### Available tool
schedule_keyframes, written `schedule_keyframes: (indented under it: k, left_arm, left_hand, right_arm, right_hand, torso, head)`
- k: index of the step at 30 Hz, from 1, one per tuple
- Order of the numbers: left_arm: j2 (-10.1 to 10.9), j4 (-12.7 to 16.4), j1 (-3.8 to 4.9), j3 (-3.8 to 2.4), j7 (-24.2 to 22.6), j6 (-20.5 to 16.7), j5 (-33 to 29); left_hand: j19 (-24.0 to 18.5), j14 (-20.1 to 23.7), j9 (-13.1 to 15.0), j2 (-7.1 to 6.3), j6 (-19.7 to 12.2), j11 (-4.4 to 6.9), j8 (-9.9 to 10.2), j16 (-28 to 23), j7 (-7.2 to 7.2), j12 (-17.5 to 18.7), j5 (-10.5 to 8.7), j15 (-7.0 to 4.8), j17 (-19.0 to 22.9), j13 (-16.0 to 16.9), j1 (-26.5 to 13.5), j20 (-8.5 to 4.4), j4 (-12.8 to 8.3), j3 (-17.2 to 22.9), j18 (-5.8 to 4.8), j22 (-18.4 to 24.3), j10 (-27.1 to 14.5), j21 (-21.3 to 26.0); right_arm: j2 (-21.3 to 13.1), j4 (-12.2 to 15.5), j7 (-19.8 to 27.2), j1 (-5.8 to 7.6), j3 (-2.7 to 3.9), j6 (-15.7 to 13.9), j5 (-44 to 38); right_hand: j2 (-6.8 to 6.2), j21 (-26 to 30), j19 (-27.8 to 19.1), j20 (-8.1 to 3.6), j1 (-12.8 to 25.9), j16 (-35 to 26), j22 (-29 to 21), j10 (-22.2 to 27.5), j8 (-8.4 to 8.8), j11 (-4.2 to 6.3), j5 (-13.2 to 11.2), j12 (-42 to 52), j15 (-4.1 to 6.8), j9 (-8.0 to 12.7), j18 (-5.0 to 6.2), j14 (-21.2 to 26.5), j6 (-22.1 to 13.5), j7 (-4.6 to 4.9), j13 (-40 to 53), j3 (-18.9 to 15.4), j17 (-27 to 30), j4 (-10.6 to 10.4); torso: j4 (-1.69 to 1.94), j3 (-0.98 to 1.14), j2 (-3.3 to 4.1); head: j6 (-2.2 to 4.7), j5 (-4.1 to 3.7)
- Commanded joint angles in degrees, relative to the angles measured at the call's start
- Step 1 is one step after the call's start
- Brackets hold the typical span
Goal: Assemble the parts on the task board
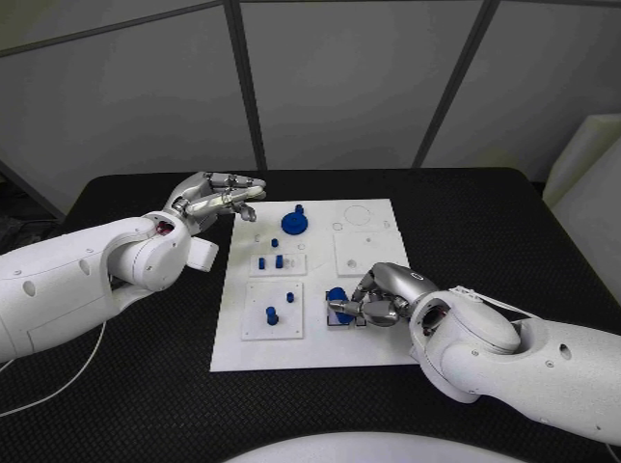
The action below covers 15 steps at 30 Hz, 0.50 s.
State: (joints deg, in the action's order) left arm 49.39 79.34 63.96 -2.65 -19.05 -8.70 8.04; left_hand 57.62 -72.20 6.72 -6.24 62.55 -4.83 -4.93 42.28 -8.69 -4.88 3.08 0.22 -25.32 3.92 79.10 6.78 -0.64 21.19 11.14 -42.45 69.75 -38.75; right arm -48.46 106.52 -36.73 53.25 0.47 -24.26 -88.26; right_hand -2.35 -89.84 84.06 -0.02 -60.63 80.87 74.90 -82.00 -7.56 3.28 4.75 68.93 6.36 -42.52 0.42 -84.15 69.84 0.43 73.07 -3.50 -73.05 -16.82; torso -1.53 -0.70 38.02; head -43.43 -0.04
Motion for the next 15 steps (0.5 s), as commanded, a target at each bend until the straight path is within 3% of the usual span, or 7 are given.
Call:
schedule_keyframes:
  k: [1,9,13,15]
  left_arm:
    - [0.0,0.1,0.08,-0.05,0.0,0.6,-0.2]
    - [0.0,0.1,0.08,-0.05,0.2,0.8,-0.2]
    - [0.1,0.2,0.08,-0.05,0.2,0.9,-0.2]
    - [0.1,0.2,0.08,-0.05,0.2,0.8,-0.2]
  left_hand:
    - [0.4,-0.1,0.1,0.27,0.0,-0.17,0.2,-0.2,0.03,0.3,-0.28,0.28,0.1,0.1,-0.2,-0.13,0.1,-0.4,-0.75,0.1,-0.2,0.1]
    - [0.5,-0.1,0.1,0.28,0.0,-0.18,0.2,-0.2,0.03,0.3,-0.29,0.29,0.1,0.1,-0.2,-0.12,0.1,-0.4,-0.75,0.1,-0.2,0.2]
    - [0.5,-0.1,0.1,0.27,0.0,-0.18,0.2,-0.2,0.03,0.3,-0.29,0.29,0.1,0.1,-0.3,-0.11,0.1,-0.5,-0.76,0.1,-0.3,0.2]
    - [0.5,-0.1,0.1,0.27,0.0,-0.18,0.2,-0.2,0.03,0.3,-0.29,0.29,0.1,0.1,-0.3,-0.11,0.1,-0.5,-0.76,0.1,-0.3,0.2]
  right_arm:
    - [0.2,-0.1,-0.4,0.02,-0.01,0.2,-0.3]
    - [0.4,-0.4,0.0,0.02,-0.01,-0.4,-0.1]
    - [0.2,-0.3,0.1,0.02,-0.01,-0.6,-0.2]
    - [0.0,-0.2,0.3,0.02,-0.01,-0.5,-0.3]
  right_hand:
    - [-0.99,-0.2,5.9,-0.15,3.1,-0.1,15.1,-0.3,0.51,-0.06,-1.7,-0.3,0.31,-0.3,-0.42,-2.6,0.3,0.17,-0.1,-1.6,0.1,-0.1]
    - [-3.97,-0.2,5.9,-0.25,10.1,-0.3,15.1,-0.1,1.14,-0.05,-2.0,-0.9,0.36,-0.9,-0.42,-2.5,0.3,0.20,-0.3,-5.1,0.3,-0.2]
    - [-4.62,-0.2,5.9,-0.26,10.1,-0.4,15.1,0.0,1.26,-0.07,-1.9,-1.1,0.36,-1.0,-0.42,-2.5,0.3,0.21,-0.4,-5.1,0.4,-0.2]
    - [-4.79,-0.2,5.9,-0.25,8.4,-0.4,15.1,0.0,1.37,-0.07,-1.9,-1.1,0.35,-1.1,-0.42,-2.5,0.3,0.21,-0.4,-4.3,0.4,0.0]
  torso:
    - [-0.01,-0.01,-0.03]
    - [-0.02,-0.01,-0.07]
    - [0.03,0.02,-0.07]
    - [0.02,0.03,-0.06]
  head:
    - [-0.04,0.01]
    - [0.01,-0.04]
    - [0.02,-0.07]
    - [0.00,-0.08]
